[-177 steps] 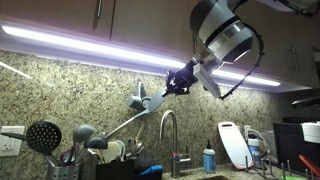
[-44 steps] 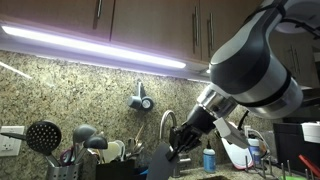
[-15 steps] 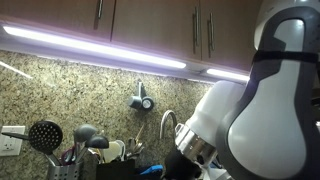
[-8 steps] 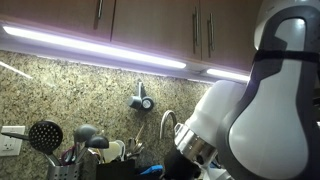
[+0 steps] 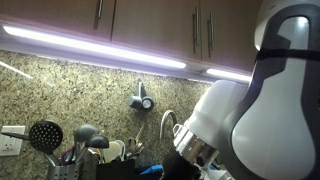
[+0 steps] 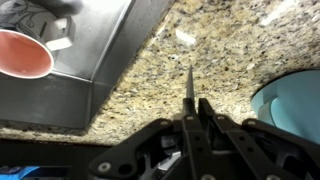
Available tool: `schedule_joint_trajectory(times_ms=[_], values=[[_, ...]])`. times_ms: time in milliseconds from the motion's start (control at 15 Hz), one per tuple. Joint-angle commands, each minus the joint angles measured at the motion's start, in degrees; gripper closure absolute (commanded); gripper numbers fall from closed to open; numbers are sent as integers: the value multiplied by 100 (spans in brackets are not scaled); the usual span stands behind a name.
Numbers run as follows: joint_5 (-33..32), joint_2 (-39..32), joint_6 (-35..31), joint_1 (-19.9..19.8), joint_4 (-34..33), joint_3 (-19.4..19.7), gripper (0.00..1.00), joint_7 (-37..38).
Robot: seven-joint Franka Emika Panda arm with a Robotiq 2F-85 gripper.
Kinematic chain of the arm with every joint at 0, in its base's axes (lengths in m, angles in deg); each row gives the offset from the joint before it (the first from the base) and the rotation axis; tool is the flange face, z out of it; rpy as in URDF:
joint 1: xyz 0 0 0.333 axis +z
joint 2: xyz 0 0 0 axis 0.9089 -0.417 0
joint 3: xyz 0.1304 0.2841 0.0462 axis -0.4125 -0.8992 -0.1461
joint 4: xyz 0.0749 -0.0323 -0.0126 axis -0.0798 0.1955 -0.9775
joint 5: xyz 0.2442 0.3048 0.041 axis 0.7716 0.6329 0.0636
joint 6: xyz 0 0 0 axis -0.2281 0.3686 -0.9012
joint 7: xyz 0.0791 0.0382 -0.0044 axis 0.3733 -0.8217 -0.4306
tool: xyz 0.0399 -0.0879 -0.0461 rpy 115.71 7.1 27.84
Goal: Take the spatula out of the utensil holder and place it on the counter
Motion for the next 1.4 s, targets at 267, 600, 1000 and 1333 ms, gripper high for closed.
schedule_joint_trajectory(times_ms=[267,600,1000,1333], values=[[-96,-18,306,-13,-63,68,26,144],[-124,38,260,-45,1,50,0,127],[-91,182,-33,82,185,176,0,85],[-420,806,-126,133,65,96,0,-92]])
